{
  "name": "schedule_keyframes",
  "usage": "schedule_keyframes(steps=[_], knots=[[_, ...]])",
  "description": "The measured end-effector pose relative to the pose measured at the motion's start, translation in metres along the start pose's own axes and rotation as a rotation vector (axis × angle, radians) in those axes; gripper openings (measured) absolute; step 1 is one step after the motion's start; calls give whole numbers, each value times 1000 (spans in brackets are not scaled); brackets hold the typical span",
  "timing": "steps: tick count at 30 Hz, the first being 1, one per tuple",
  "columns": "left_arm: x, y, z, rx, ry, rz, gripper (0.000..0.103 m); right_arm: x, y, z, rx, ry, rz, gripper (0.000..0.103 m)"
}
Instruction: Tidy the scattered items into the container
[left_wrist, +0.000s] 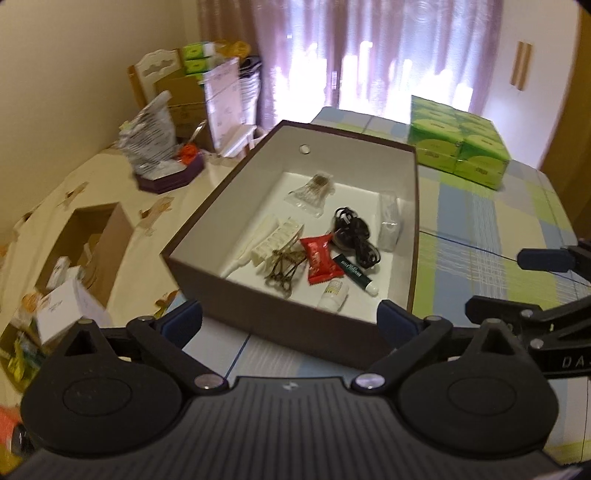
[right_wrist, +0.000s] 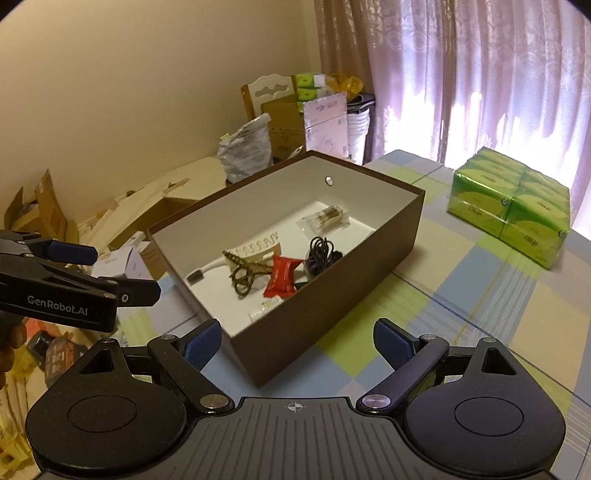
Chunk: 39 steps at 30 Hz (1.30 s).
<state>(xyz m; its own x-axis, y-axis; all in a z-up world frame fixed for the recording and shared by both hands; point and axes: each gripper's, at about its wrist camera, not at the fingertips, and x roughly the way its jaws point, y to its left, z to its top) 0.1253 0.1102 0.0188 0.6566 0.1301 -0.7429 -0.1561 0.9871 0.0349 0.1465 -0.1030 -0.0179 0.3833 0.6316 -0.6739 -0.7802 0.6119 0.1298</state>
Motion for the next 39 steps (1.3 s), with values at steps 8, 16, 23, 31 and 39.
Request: schedule_keyframes(steps=[8, 16, 23, 31, 39], knots=[[-23, -25, -13, -11, -7, 23, 100, -20, -10, -17, 8, 1, 1, 94], [-32, -49, -22, -11, 1, 19, 100, -38, -22, -31, 0, 1, 16, 94], [-36, -66, -32, -24, 14, 28, 100, -48, -26, -42, -20, 1, 31, 94], [-43, -79, -43, -33, 22, 42, 100, -56, -31, -54, -23, 13, 38, 94], [-46, -90, -49, -30, 29, 52, 100, -65, -35, -62, -24, 15, 36, 94]])
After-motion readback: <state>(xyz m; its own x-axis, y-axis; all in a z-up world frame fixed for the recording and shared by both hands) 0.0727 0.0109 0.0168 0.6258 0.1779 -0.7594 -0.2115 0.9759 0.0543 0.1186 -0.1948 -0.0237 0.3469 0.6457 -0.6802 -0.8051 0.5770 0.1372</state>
